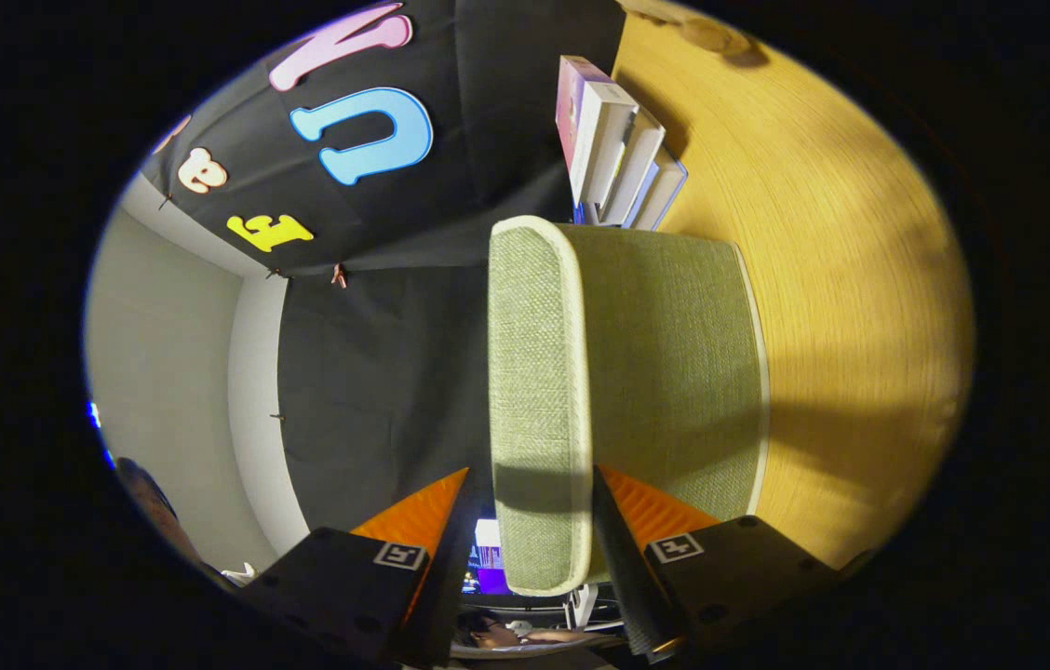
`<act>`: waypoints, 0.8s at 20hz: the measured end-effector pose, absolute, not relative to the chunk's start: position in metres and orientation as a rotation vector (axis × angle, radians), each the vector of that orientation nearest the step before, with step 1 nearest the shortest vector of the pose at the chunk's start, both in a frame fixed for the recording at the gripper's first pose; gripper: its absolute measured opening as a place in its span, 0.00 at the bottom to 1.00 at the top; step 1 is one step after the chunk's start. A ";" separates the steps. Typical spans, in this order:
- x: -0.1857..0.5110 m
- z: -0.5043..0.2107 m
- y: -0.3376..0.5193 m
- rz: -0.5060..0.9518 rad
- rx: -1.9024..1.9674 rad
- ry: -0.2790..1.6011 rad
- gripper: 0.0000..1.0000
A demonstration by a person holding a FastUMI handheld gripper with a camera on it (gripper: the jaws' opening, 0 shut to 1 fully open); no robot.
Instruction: Open the storage box then place both shoes into the box .Put the left shoe in first, then the right shoe, with the right side of both shoes facing outward in a uniform manner.
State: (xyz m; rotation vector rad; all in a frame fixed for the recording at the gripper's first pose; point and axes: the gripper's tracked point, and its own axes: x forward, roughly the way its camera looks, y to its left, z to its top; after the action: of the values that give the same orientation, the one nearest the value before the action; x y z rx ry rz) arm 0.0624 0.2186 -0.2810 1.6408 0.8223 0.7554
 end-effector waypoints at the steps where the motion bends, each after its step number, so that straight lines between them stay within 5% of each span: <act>1: 0.061 -0.281 0.217 0.762 1.659 0.819 0.65; 4: 0.061 -0.266 0.209 0.765 1.686 0.760 0.13; 5: 0.062 -0.265 0.209 0.758 1.657 0.754 0.06; 16: 0.088 -0.159 0.217 0.711 1.419 0.661 0.05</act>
State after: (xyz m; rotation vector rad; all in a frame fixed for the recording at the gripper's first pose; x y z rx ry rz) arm 0.0883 0.2173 -0.1586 1.4185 0.6609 0.7114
